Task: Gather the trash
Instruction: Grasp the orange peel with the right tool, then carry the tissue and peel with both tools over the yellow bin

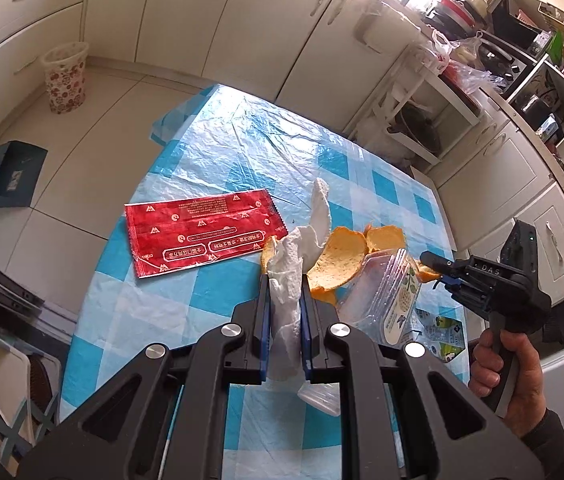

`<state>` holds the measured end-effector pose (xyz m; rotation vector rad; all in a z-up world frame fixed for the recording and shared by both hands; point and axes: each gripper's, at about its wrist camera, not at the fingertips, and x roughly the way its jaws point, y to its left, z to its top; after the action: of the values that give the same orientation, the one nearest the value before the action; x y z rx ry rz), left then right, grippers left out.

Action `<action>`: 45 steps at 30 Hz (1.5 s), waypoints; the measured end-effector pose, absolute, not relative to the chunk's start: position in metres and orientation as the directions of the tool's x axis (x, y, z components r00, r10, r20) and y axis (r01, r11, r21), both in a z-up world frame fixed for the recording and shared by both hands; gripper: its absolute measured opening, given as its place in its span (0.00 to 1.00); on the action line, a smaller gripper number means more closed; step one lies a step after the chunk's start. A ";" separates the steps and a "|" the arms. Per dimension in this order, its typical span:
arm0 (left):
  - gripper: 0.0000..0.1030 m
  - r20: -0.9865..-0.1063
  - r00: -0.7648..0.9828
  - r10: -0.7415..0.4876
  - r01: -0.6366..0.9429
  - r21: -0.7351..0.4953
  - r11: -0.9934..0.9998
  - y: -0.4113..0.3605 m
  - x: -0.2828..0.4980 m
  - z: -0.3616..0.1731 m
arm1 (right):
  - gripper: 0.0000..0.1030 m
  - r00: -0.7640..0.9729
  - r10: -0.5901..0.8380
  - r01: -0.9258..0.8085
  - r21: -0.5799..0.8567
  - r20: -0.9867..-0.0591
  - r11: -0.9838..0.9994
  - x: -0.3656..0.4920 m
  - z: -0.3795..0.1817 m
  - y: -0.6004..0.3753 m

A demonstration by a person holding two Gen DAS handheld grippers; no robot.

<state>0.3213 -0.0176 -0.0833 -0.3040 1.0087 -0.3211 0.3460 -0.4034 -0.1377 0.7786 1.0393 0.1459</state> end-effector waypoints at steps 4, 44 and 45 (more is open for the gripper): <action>0.11 -0.769 0.497 -0.402 0.121 -0.398 0.909 -0.017 0.321 -0.083 | 0.19 0.603 0.401 0.222 0.628 -0.690 0.746 0.340 -0.117 -0.413; 0.11 -0.627 0.248 -0.739 0.613 -0.489 0.620 -0.229 0.228 -0.030 | 0.19 0.466 -0.097 0.292 0.050 -0.879 0.955 0.152 -0.086 -0.529; 0.11 -0.634 0.214 -0.743 0.628 -0.493 0.602 -0.247 0.223 -0.035 | 0.19 0.435 -0.101 0.288 0.032 -0.895 0.957 0.149 -0.095 -0.534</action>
<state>0.2226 -0.2473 -0.0347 -0.1396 0.9624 -0.9555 0.1488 -0.5339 -0.0952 0.1900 1.0963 -0.2438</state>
